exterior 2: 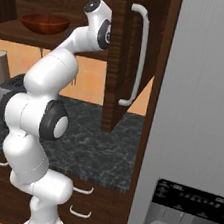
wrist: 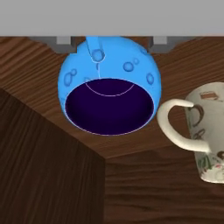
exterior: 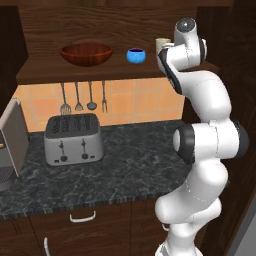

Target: Gather all objects into one cabinet and sort the glasses and bowls to opposite sides.

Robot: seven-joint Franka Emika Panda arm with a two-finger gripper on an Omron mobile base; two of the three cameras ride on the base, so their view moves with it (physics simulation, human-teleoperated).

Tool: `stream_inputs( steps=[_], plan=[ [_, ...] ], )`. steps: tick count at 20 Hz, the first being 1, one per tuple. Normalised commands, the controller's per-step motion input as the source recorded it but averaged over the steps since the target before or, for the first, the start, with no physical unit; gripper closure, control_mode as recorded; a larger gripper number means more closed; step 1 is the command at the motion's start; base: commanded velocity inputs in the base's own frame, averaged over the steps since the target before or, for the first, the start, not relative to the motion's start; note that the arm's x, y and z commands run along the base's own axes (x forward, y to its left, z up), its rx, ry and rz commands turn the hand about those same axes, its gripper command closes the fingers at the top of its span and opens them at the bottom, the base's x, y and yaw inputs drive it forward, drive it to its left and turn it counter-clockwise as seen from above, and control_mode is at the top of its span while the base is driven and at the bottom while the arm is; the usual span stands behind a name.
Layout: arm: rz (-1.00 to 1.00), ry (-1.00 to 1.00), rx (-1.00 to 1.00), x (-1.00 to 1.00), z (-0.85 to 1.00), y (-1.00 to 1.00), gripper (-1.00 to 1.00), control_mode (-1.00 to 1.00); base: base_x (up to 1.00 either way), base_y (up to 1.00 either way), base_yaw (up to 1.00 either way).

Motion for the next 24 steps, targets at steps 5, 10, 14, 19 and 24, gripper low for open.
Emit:
stream_inputs(
  steps=[5,10,14,19,24],
  plan=[
    [0.0,-0.04,0.0,-0.04,0.0,0.0,-1.0,-1.0,0.0,0.0,0.0],
    [0.0,-0.09,0.0,-0.33,0.04,0.33,-1.0,-1.0,0.0,0.0,0.0],
    [0.03,-0.07,0.0,-0.54,0.02,0.6,-1.0,-1.0,0.0,0.0,0.0],
    [0.18,-0.05,0.0,-0.26,0.04,0.7,-1.0,-1.0,0.0,0.0,0.0],
    [0.32,0.0,0.0,0.0,0.0,0.67,-1.0,-1.0,0.0,0.0,0.0]
  ],
)
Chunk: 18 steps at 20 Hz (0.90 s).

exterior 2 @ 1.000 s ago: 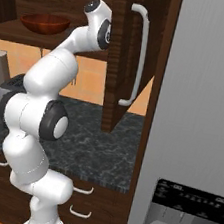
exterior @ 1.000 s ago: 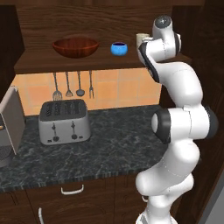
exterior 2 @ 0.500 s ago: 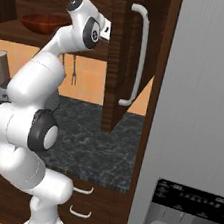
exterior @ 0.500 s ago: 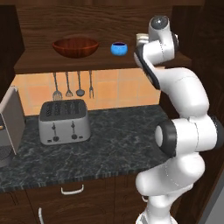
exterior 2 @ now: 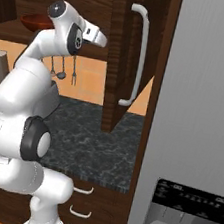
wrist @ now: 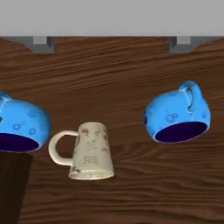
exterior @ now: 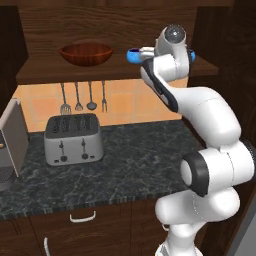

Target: Gather all objects into one cabinet and sort the glasses and bowls to opposite sides.

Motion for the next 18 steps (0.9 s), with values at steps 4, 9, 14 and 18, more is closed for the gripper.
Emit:
stream_inputs(
  steps=[4,9,14,18],
  plan=[
    [0.32,0.0,-0.01,0.0,0.05,0.52,-1.0,-1.0,0.0,0.0,0.0],
    [0.2,0.0,-0.04,0.26,0.1,0.43,-1.0,-1.0,0.0,0.0,0.0],
    [0.09,0.0,-0.06,0.46,0.0,0.39,-1.0,-1.0,0.0,0.0,0.0],
    [0.0,0.0,-0.04,0.48,0.0,0.16,-1.0,-1.0,0.0,0.0,0.0]
  ],
)
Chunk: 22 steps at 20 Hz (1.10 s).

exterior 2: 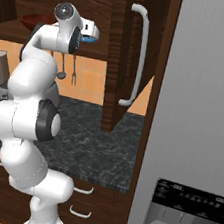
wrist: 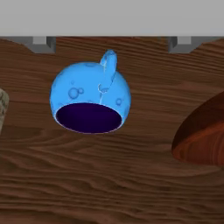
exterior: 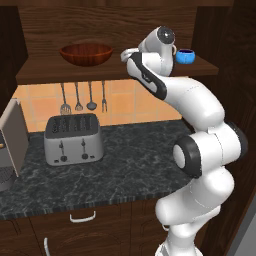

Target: Gather all objects into one cabinet and sort the glasses and bowls to opposite sides.

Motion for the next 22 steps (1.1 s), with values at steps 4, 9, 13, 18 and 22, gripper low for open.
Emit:
stream_inputs(
  steps=[4,9,13,18,22],
  plan=[
    [0.0,0.0,-0.04,0.36,0.0,0.03,-1.0,-1.0,0.0,0.0,0.0],
    [-0.05,0.02,0.0,0.3,-0.03,0.05,-1.0,-1.0,0.0,0.0,0.0],
    [-0.12,0.02,0.0,0.04,0.0,0.0,-1.0,-1.0,0.0,0.0,0.0],
    [-0.12,0.0,0.0,0.0,0.0,0.0,-1.0,-1.0,0.0,0.0,0.0],
    [-0.09,0.0,0.0,-0.01,-0.11,0.0,-1.0,-1.0,0.0,0.0,0.0]
  ],
)
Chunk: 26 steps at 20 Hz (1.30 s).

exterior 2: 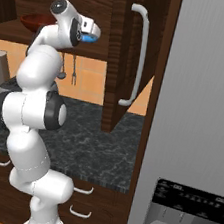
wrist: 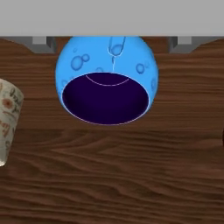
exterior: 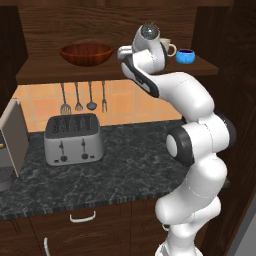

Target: Gather all objects into one cabinet and sort the glasses and bowls to opposite sides.

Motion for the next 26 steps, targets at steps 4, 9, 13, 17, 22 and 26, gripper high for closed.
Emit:
stream_inputs(
  steps=[4,9,13,17,22,26],
  plan=[
    [-0.07,0.01,0.01,0.0,-0.08,0.0,-1.0,-1.0,0.0,0.0,0.0],
    [-0.05,0.01,0.0,0.04,-0.04,0.0,-1.0,-1.0,0.0,0.0,0.0],
    [-0.04,0.0,0.01,0.0,-0.01,0.0,1.0,-1.0,0.0,0.0,0.0],
    [-0.02,0.0,0.03,0.0,-0.02,-0.02,1.0,-1.0,0.0,0.0,0.0],
    [-0.02,0.0,0.03,0.01,-0.01,-0.09,1.0,-1.0,0.0,0.0,0.0],
    [-0.02,0.0,0.02,0.0,0.0,-0.32,1.0,-1.0,0.0,0.0,0.0]
  ],
)
